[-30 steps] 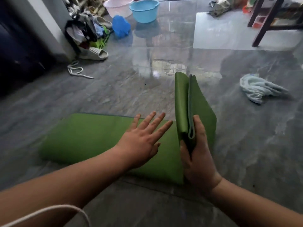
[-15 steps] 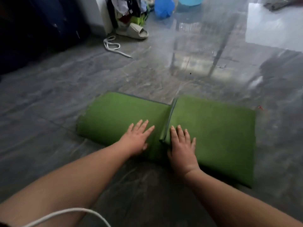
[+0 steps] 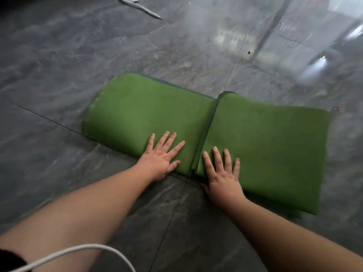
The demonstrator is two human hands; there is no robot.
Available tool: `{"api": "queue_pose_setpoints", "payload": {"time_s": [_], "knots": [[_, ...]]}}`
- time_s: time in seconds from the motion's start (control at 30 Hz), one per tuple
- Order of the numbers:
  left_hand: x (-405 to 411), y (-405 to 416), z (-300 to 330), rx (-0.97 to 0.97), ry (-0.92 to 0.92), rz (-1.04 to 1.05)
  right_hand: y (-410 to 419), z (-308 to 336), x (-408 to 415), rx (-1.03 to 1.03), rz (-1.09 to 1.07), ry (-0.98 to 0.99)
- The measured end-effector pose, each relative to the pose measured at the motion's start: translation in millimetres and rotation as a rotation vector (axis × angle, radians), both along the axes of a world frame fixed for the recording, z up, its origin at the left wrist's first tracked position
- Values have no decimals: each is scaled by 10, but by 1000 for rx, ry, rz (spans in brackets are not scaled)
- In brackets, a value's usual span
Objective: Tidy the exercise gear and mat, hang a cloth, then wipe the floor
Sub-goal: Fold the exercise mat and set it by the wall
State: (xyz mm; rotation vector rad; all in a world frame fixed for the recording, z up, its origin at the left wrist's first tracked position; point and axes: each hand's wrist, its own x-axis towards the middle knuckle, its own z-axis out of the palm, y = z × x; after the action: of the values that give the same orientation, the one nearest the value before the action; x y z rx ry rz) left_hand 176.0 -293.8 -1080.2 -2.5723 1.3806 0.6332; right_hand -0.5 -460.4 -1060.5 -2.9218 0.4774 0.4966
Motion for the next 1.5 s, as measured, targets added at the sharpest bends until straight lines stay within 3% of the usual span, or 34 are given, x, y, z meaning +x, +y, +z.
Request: {"api": "queue_pose_setpoints", "payload": {"time_s": [0.23, 0.43, 0.6, 0.73, 0.83, 1.0, 1.1, 1.2, 1.37, 1.5], "knots": [[39, 23, 28, -32, 36, 0, 65, 89, 100, -42, 10, 55], [-36, 86, 355, -173, 30, -77, 45, 494, 138, 56, -145, -16], [-194, -136, 815, -461, 25, -114, -224, 932, -27, 264, -326, -442], [-386, -466, 1187, -659, 233, 55, -366, 1323, -41, 424, -407, -748], [-560, -726, 1490, -927, 383, 137, -427, 1633, -54, 500, -446, -948], [-951, -1015, 1984, -1233, 456, 110, -382, 2083, -234, 628, -502, -1191], [-1198, -1123, 2143, -1296, 571, 53, -337, 2229, -355, 786, -508, -1269], [-1328, -1196, 2124, -1329, 598, 71, -416, 2235, -497, 918, -458, -1210], [-1253, -1251, 2156, -1217, 482, -42, -625, 2376, -643, 1040, -462, -1122], [-975, -1360, 2394, -1075, 311, -209, -762, 2416, -645, 941, -607, -1192]]}}
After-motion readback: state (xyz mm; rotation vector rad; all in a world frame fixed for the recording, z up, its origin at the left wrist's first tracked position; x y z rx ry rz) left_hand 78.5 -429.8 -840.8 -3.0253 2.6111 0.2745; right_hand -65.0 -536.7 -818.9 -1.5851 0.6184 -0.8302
